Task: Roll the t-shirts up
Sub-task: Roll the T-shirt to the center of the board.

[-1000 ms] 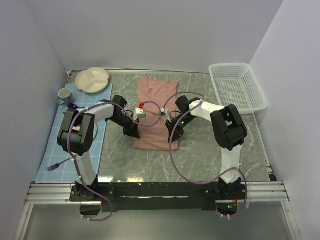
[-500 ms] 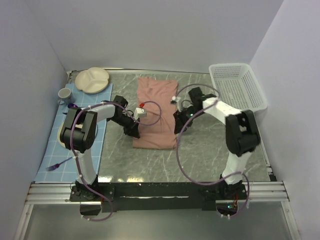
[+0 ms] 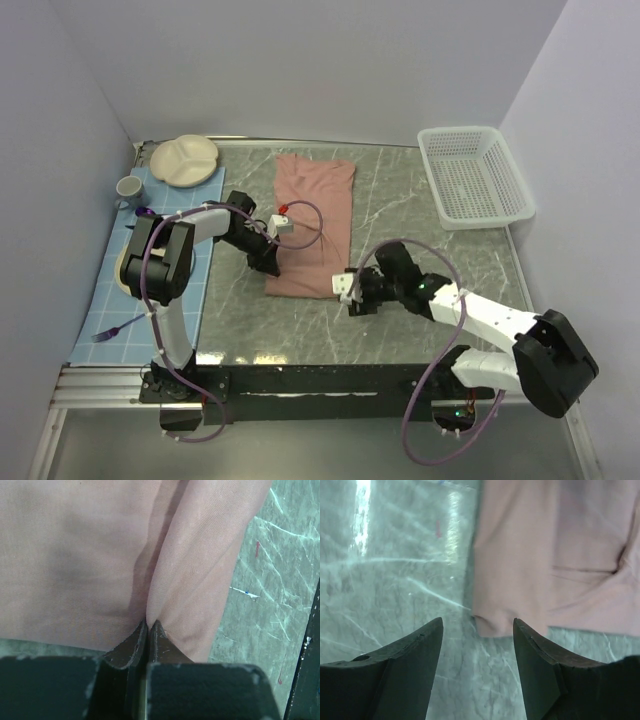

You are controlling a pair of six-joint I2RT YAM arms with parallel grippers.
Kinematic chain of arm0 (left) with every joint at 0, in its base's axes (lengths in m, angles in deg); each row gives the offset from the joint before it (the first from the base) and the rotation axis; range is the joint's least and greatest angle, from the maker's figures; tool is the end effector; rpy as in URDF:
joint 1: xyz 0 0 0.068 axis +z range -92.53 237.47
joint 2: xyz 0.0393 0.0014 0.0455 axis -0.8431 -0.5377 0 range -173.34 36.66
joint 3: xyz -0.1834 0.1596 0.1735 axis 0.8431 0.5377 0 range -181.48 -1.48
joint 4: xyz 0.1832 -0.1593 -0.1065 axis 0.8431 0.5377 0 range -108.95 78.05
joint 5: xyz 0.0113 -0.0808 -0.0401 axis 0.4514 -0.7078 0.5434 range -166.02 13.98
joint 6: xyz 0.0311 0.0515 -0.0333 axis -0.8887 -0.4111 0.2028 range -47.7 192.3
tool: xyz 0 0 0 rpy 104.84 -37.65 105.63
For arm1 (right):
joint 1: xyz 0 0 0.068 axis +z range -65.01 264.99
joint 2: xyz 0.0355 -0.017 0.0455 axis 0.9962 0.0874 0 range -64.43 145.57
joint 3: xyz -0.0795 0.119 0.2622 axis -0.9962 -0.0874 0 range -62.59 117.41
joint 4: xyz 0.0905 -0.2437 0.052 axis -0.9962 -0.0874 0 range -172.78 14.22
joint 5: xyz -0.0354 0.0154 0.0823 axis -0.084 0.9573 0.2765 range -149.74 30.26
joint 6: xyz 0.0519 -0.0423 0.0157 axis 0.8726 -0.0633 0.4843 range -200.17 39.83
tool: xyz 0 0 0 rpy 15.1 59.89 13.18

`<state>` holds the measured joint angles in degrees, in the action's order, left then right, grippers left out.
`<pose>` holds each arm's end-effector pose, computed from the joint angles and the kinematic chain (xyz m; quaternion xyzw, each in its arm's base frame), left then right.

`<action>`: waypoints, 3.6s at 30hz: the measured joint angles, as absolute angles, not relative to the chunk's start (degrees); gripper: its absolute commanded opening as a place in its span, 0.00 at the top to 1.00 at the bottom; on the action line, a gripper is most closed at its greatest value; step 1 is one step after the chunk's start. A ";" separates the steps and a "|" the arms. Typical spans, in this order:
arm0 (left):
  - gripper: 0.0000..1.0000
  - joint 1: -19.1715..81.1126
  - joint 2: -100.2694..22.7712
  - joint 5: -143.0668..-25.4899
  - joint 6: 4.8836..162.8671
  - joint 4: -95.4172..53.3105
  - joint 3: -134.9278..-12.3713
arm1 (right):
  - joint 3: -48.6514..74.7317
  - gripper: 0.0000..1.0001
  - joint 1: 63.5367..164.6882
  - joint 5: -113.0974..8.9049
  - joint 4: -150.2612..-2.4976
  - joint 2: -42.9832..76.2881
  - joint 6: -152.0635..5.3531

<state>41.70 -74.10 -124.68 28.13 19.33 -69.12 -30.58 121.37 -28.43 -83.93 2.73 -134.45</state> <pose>0.3372 -0.1386 0.1496 0.4807 0.7717 -0.3815 0.1670 0.1709 0.1618 0.2039 -0.7039 0.5454 0.1854 0.4156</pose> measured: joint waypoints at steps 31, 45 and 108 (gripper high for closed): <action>0.96 41.70 -74.10 -124.73 30.43 18.15 -68.59 | -29.69 0.41 129.50 -36.69 -74.68 14.38 -148.02; 0.58 42.57 -73.27 -124.88 33.93 15.49 -67.26 | -23.04 0.87 131.22 -47.77 -75.16 25.50 -146.71; 0.95 31.47 -48.42 -121.49 16.16 19.22 -54.30 | -14.10 0.93 125.74 -30.83 -98.20 19.29 -126.30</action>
